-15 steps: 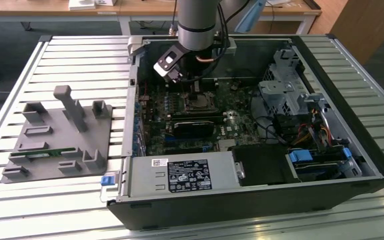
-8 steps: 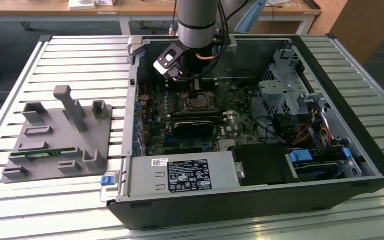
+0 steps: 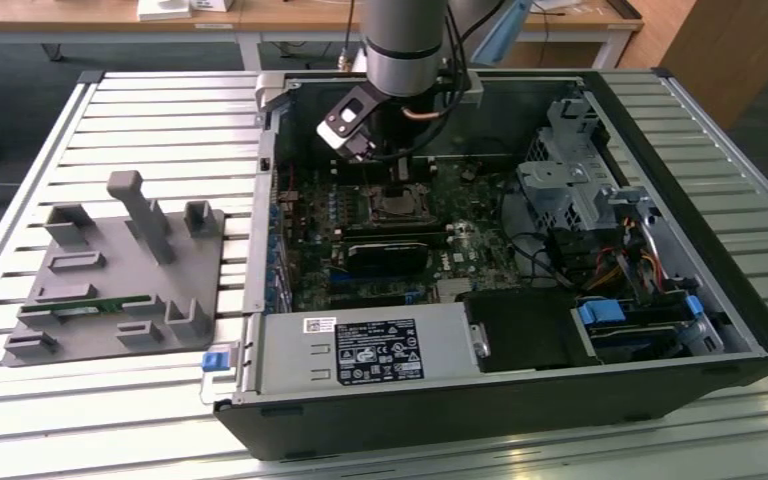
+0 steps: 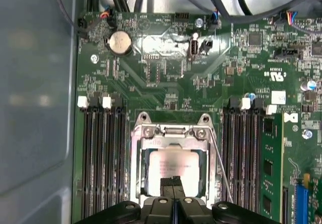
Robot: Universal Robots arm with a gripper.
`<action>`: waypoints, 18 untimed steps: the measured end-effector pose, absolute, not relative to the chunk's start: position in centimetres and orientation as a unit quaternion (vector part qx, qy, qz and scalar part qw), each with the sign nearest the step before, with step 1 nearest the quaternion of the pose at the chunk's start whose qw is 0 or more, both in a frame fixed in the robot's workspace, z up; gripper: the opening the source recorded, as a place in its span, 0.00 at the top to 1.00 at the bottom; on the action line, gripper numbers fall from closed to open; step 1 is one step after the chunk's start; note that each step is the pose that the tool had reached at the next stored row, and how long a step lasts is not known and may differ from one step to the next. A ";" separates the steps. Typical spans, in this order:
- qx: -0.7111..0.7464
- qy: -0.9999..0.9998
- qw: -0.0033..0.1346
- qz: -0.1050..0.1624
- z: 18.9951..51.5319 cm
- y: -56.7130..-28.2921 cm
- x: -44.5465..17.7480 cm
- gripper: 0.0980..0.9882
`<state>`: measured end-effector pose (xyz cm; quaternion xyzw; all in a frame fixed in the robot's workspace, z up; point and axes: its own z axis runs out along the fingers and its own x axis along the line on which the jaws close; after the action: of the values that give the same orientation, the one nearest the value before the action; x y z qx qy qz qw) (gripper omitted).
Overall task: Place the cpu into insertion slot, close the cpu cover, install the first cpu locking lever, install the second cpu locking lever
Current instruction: 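Close the cpu cover, then install the first cpu locking lever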
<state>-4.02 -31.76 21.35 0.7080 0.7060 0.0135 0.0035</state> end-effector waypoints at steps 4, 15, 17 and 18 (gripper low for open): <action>0.708 0.706 0.003 0.014 21.4 -31.8 -3.5 0.99; 0.708 0.706 0.003 0.013 21.5 -31.8 -3.1 0.99; 0.708 0.706 0.003 0.013 21.7 -31.8 -3.1 0.99; 0.708 0.706 0.003 0.013 21.8 -31.8 -3.1 0.99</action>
<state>-3.06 -31.76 21.79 0.7080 0.7061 0.0135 0.0035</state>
